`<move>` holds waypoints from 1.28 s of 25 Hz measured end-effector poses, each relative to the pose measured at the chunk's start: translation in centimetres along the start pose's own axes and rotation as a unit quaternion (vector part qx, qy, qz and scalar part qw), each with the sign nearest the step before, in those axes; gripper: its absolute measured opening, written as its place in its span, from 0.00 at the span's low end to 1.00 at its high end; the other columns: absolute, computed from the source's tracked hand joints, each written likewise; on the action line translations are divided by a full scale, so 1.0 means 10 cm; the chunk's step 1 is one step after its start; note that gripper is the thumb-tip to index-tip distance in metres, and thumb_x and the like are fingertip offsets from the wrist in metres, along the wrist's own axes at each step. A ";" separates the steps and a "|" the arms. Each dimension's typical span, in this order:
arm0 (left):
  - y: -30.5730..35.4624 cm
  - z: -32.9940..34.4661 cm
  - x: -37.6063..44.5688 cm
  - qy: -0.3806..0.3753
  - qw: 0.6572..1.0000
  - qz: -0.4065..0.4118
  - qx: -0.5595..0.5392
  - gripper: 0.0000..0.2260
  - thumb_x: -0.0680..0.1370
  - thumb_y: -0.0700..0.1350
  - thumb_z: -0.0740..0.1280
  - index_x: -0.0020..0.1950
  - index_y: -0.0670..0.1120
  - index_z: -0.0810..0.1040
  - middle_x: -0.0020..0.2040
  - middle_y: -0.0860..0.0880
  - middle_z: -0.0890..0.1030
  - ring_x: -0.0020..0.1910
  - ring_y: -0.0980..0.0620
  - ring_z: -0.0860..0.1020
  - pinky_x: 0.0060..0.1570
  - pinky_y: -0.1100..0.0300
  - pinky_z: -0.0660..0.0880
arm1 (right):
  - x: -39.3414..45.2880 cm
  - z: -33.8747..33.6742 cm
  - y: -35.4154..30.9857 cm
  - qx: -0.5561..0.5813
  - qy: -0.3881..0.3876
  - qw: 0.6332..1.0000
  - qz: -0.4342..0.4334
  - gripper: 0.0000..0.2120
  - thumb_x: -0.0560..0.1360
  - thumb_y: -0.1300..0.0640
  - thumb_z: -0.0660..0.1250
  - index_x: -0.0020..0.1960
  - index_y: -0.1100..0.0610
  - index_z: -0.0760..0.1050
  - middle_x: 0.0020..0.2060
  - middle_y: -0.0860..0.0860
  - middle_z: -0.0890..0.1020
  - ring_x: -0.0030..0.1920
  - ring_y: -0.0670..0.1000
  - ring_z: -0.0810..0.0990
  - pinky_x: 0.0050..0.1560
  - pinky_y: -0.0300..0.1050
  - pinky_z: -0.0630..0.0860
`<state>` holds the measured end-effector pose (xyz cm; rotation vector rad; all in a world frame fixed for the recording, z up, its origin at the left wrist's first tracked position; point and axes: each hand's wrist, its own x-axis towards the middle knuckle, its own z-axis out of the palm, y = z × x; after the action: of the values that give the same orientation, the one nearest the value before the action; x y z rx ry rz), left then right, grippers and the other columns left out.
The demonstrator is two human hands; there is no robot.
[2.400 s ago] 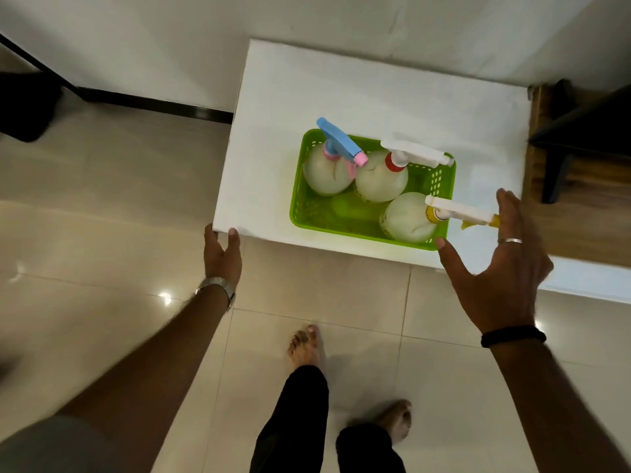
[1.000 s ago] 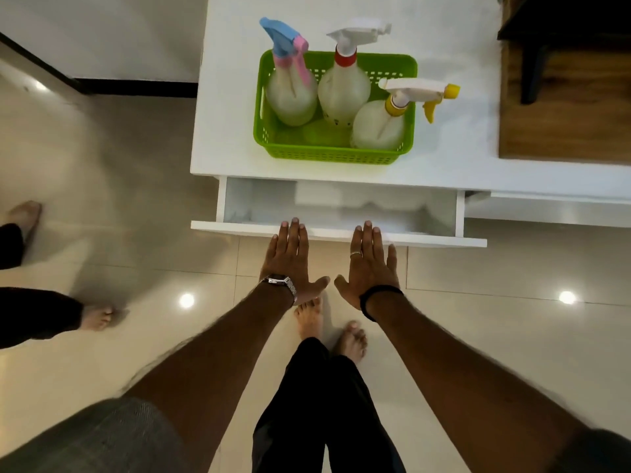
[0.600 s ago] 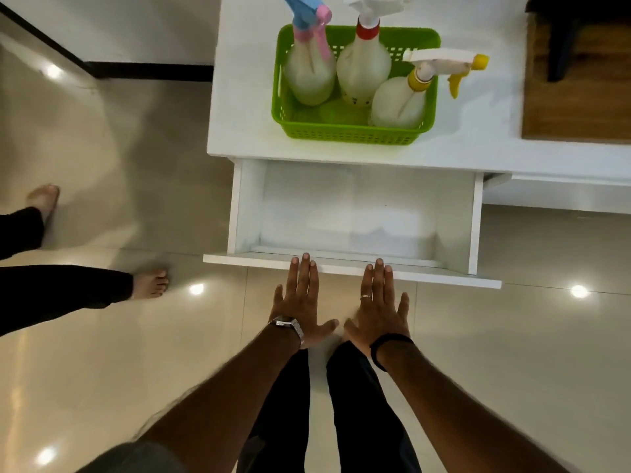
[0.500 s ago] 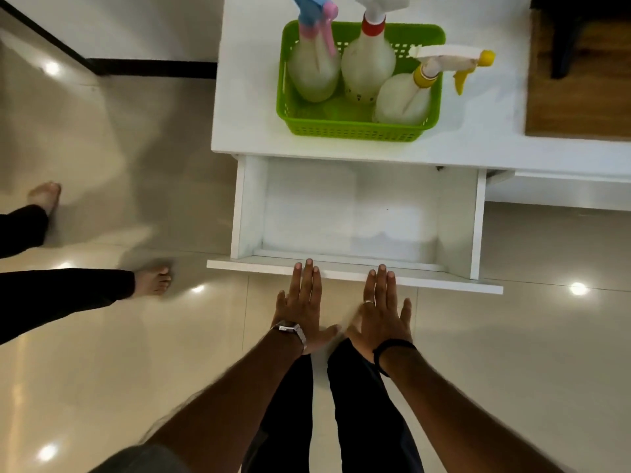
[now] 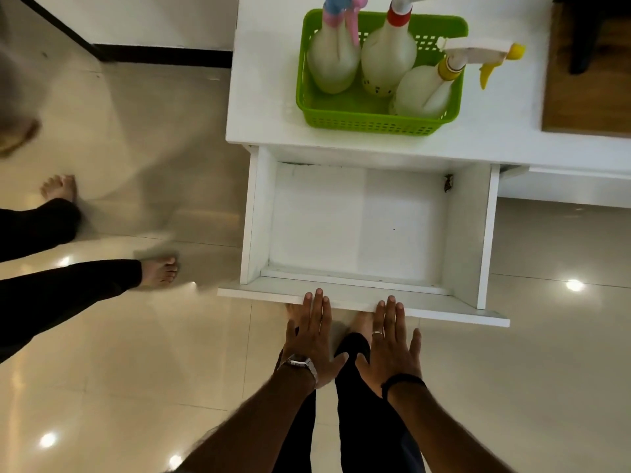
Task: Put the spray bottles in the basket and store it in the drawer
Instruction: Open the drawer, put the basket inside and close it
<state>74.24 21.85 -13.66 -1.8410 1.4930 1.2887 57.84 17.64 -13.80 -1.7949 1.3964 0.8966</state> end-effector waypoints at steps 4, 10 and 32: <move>-0.02 0.17 -0.06 0.003 1.000 -0.003 -0.007 0.49 0.77 0.69 0.56 0.76 0.46 0.23 0.78 0.48 0.21 0.79 0.45 0.26 0.79 0.40 0.44 | -0.10 0.09 -0.03 0.012 -0.006 1.000 0.009 0.52 0.77 0.36 0.59 0.77 0.58 0.24 0.77 0.55 0.24 0.79 0.56 0.27 0.79 0.67 0.44; -0.07 0.35 -0.13 -0.004 1.000 -0.002 -0.010 0.49 0.75 0.71 0.51 0.79 0.46 0.27 0.78 0.49 0.22 0.80 0.45 0.27 0.80 0.41 0.45 | -0.22 0.24 -0.05 0.011 -0.014 0.999 0.026 0.52 0.77 0.35 0.58 0.74 0.58 0.21 0.77 0.55 0.25 0.79 0.56 0.29 0.79 0.66 0.44; -0.39 -3.62 1.42 0.324 0.874 0.008 -0.361 0.14 0.84 0.49 0.53 0.41 0.47 0.70 0.37 0.50 0.72 0.40 0.47 0.70 0.45 0.57 0.65 | 1.74 -3.53 0.26 0.475 0.294 0.828 0.038 0.12 0.83 0.52 0.55 0.55 0.53 0.76 0.54 0.55 0.79 0.61 0.60 0.79 0.68 0.58 0.74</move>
<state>91.48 -12.96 -9.70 -2.9865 1.4060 1.4348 62.42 -21.36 -10.07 -1.2179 1.8258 -0.3965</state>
